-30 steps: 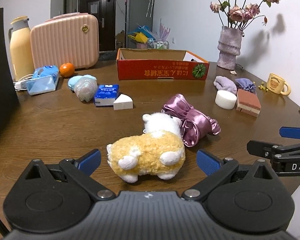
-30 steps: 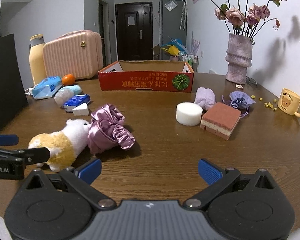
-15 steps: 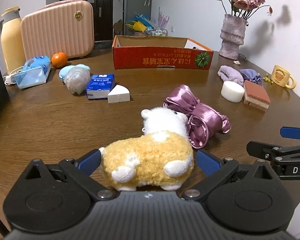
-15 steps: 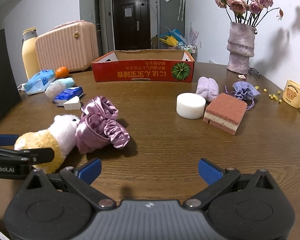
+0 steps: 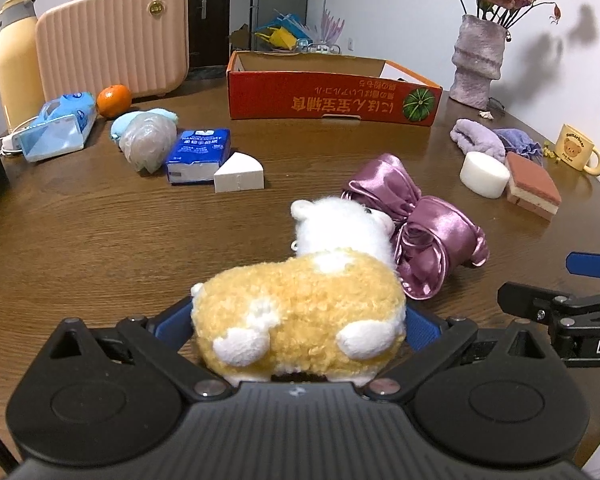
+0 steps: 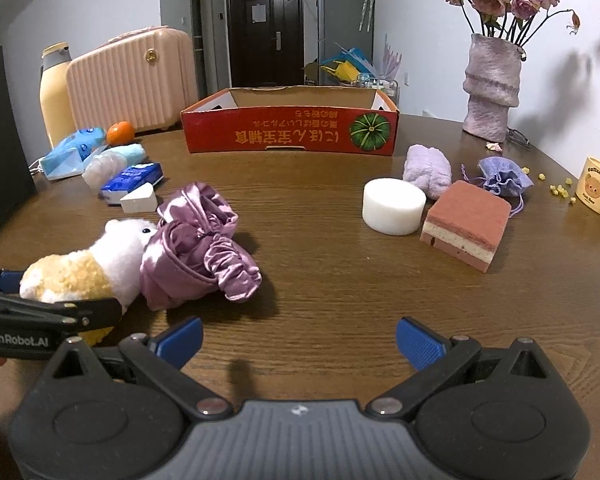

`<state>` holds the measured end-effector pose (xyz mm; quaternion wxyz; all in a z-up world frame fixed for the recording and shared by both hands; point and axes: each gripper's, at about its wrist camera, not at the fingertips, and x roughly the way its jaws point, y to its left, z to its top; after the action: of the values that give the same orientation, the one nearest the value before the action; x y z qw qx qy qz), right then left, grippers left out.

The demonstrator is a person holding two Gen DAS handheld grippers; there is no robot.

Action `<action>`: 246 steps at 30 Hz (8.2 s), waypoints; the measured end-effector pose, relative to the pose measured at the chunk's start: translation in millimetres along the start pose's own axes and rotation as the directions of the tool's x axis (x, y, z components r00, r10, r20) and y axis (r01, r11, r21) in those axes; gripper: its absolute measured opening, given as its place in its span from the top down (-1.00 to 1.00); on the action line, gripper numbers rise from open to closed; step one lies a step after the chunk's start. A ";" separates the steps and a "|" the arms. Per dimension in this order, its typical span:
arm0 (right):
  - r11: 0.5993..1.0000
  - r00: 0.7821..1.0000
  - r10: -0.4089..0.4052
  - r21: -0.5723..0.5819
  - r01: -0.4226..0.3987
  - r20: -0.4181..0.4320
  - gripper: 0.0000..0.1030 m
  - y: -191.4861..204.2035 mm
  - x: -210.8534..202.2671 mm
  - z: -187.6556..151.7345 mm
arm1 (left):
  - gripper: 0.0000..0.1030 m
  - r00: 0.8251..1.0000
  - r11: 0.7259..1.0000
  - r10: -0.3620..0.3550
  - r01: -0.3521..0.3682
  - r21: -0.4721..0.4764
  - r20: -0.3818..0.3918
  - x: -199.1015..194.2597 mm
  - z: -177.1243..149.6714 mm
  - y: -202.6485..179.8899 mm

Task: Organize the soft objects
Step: 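Approach and grasp the yellow plush sheep with the left gripper, then grasp the pink satin scrunchie with the right gripper while the left holds the sheep, then carry the sheep and scrunchie with both grippers over the cardboard box, then open both grippers to drop the sheep and scrunchie into the box, then move the left gripper to the white wedge while the right approaches the sponge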

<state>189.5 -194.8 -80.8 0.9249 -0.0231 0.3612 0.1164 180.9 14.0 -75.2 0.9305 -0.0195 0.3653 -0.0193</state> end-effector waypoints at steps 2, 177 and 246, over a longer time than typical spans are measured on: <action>1.000 1.000 -0.001 -0.002 0.001 -0.002 -1.00 0.9 2.0 1.3 | -1.00 1.000 1.000 -0.006 0.006 0.000 0.008 0.9 -0.4 1.6; 0.993 0.993 -0.081 0.090 0.073 0.088 -0.02 -37.5 256.6 281.2 | -1.00 0.942 0.971 0.222 -0.188 -0.150 0.253 196.7 281.9 1.6; 0.997 0.950 -0.069 0.046 0.058 0.304 -1.00 -30.4 93.1 146.9 | -1.00 0.910 0.980 0.195 -0.167 -0.108 0.365 55.5 151.7 17.2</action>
<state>360.2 -187.2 -36.4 0.9732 0.0005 0.2148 0.0821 325.2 31.8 -2.6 0.9793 -0.0233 0.1822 0.0847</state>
